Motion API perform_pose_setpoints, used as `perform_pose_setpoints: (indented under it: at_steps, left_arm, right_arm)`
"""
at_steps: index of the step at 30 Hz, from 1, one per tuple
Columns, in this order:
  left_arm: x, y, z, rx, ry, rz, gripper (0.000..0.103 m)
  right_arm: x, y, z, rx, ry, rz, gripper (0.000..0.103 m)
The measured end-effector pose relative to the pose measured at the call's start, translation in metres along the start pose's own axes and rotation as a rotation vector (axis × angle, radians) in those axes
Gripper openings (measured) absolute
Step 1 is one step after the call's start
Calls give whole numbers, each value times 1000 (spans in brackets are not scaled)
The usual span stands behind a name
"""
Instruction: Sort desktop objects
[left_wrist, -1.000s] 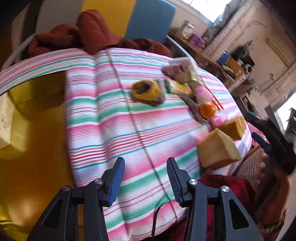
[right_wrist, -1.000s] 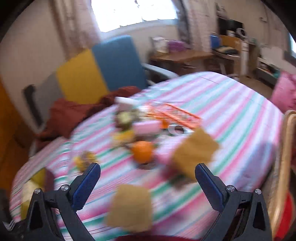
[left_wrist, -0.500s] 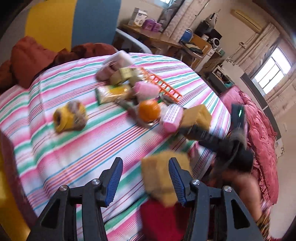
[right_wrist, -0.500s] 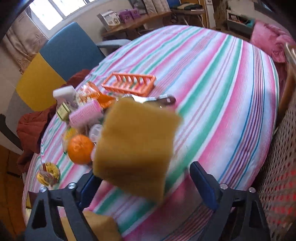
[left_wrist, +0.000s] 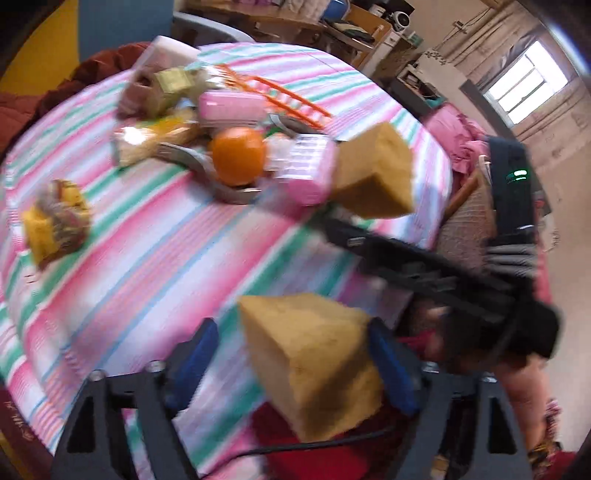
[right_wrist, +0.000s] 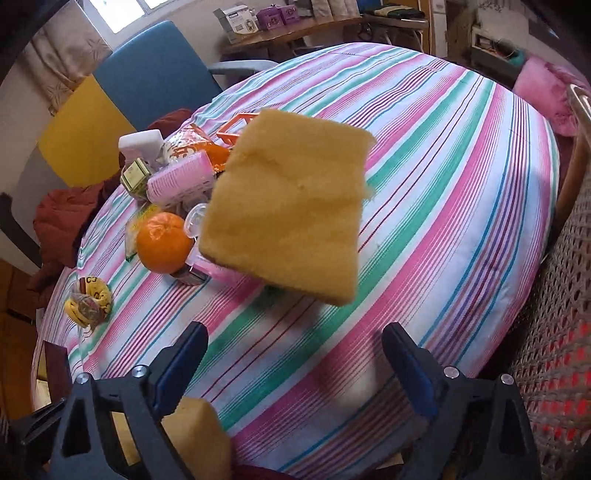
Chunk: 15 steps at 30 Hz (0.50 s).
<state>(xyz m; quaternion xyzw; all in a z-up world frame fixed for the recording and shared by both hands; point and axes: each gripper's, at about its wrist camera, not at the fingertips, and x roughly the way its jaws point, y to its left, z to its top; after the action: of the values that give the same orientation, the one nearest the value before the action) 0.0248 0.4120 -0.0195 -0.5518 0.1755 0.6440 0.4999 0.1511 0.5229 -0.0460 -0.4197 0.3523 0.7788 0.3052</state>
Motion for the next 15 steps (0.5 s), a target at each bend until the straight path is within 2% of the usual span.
perform_pose_setpoints:
  at_steps: [3, 4, 6, 7, 8, 9, 10, 12, 13, 15]
  left_arm:
    - [-20, 34, -4, -79, -55, 22, 88]
    - [-28, 50, -6, -116, -76, 52, 88]
    - [-39, 78, -10, -156, -91, 180, 86]
    - [-41, 96, -15, -172, -70, 279, 80]
    - [-40, 113, -20, -199, -42, 331, 72]
    - [-41, 129, -25, -247, -25, 328, 68]
    - [-45, 147, -32, -334, -32, 276, 66]
    - [-61, 168, -44, -475, -124, 147, 67]
    - [-72, 171, -49, -508, -186, 108, 68]
    - [-83, 161, -48, -480, -249, 83, 70]
  right_arm:
    - [-11, 1, -5, -9, -3, 60, 96]
    - [-14, 3, -4, -16, -8, 64, 97]
    - [-24, 10, -4, -49, -37, 59, 98]
    - [-27, 15, -2, -64, -53, 51, 99]
    - [-32, 17, -2, -76, -70, 43, 99]
    - [-38, 19, -1, -82, -89, 37, 99]
    - [-43, 21, 0, -82, -113, 30, 101]
    - [-46, 24, 9, -75, -165, -10, 103]
    - [-38, 29, 18, -71, -183, -29, 103]
    - [-34, 29, 30, -46, -207, -69, 103]
